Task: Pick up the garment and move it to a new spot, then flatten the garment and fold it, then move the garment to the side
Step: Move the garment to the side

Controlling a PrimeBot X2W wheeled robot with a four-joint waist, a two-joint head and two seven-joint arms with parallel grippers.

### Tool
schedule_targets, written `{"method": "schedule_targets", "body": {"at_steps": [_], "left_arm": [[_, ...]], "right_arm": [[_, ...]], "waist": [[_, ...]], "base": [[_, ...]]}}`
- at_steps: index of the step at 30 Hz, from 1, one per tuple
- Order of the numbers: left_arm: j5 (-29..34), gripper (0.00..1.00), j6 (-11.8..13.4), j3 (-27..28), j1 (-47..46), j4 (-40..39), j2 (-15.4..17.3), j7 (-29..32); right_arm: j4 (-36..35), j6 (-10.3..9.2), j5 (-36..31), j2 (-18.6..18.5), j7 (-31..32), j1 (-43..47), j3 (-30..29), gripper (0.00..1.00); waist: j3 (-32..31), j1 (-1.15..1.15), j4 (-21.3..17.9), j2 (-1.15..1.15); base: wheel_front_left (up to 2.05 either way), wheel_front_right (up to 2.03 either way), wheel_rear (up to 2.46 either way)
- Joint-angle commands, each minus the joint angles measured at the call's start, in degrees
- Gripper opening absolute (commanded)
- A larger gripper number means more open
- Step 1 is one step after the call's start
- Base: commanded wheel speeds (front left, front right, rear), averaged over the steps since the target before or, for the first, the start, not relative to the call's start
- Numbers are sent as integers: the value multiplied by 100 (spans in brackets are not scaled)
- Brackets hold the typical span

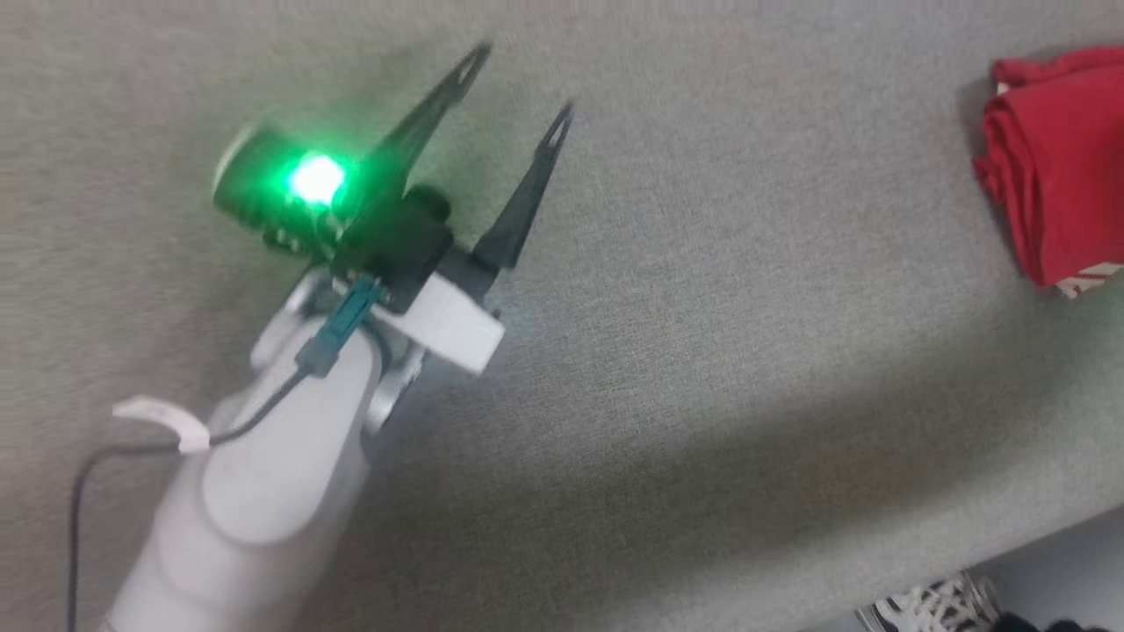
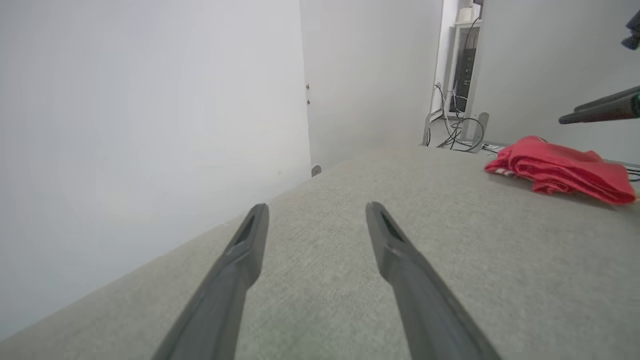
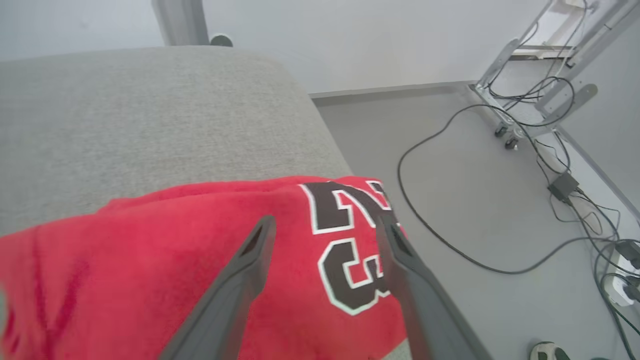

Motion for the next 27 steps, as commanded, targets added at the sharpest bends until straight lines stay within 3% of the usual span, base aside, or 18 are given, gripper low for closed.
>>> {"method": "schedule_targets", "body": {"at_steps": [1,8,13,20,27], "left_arm": [[-57,100,35,44,264,16,-16,-27],[-301,100,167,543,1386,-121,-116,-27],[-442,100,113,906,2115,-155,-315,-27],[-473,100,30,1371,2801,-185,-568,-27],[-440,100,-89,1737,3382,-32,-719,-27]], "right_arm": [[-150,-11,-60,75,-57,155,140,100],[-724,-11,-313,204,-136,546,728,100],[-1061,-11,-513,142,-169,894,840,100],[-1620,-11,-909,186,-162,1477,366,100],[-2326,-11,-1493,621,-163,2355,-537,100]], "waist": [[-359,0,187,0],[-1117,0,577,0],[-1679,0,998,0],[-2243,0,1438,0],[-2821,0,1793,0]], "base": [[0,0,0],[0,0,0],[0,0,0],[0,0,0],[0,0,0]]}}
